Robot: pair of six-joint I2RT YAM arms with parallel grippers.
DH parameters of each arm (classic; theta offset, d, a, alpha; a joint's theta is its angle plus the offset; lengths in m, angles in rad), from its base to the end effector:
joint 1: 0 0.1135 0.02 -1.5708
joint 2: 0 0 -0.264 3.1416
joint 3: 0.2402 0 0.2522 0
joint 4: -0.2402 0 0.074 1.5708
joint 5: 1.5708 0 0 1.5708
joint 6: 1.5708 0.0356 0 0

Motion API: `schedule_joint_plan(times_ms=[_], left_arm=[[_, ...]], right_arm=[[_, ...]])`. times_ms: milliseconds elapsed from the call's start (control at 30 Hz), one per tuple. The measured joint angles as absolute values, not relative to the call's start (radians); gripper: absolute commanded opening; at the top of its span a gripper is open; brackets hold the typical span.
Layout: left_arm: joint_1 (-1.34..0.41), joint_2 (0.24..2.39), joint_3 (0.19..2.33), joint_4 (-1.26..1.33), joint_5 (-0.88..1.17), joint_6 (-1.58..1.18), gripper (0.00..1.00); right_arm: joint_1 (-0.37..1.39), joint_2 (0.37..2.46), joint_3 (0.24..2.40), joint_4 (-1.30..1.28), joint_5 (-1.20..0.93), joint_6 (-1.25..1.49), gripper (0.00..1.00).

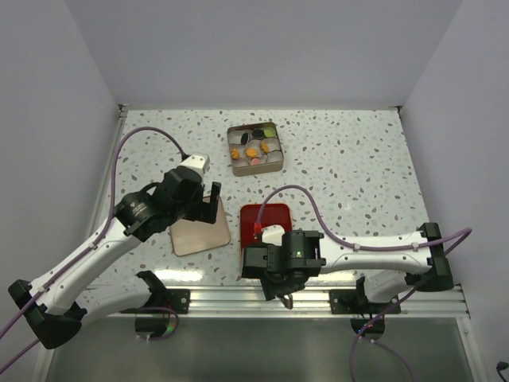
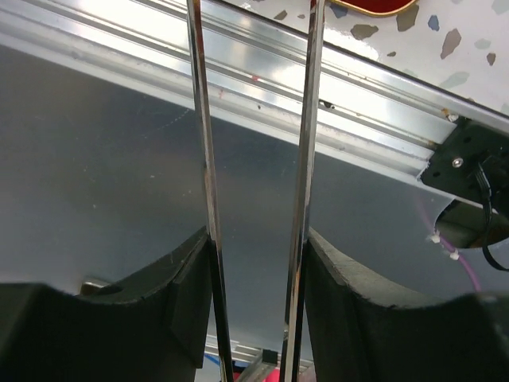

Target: Pack the cookies

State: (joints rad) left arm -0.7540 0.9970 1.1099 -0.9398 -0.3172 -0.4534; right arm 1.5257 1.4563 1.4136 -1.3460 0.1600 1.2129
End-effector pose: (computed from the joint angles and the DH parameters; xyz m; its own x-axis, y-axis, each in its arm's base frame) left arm 0.1434 -0.1195 0.3431 -0.6996 0.0861 -0.7093 0.2113 0.9732 -0.0903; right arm 0.0172 0.2564 0.3179 -0.9380 -0.2755 -0.2102 -0.3035 0.9459 0.1147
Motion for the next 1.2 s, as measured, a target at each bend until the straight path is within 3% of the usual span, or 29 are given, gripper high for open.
schedule_joint_plan(times_ms=[600,933,1200], left_arm=[[-0.754,0.916,1.051,-0.958,-0.317,-0.493,1.0],[-0.754,0.916,1.051,-0.958,-0.317,-0.498,1.0],[-0.754,0.916,1.051,-0.96,-0.323,-0.498,1.0]], right_arm=[[1.533,1.438,1.308,-1.343,0.153,1.328,0.47],[1.533,1.44,1.272,-1.339,0.097,1.315,0.38],[1.523,1.495,1.309,-1.346,0.094,1.299,0.38]])
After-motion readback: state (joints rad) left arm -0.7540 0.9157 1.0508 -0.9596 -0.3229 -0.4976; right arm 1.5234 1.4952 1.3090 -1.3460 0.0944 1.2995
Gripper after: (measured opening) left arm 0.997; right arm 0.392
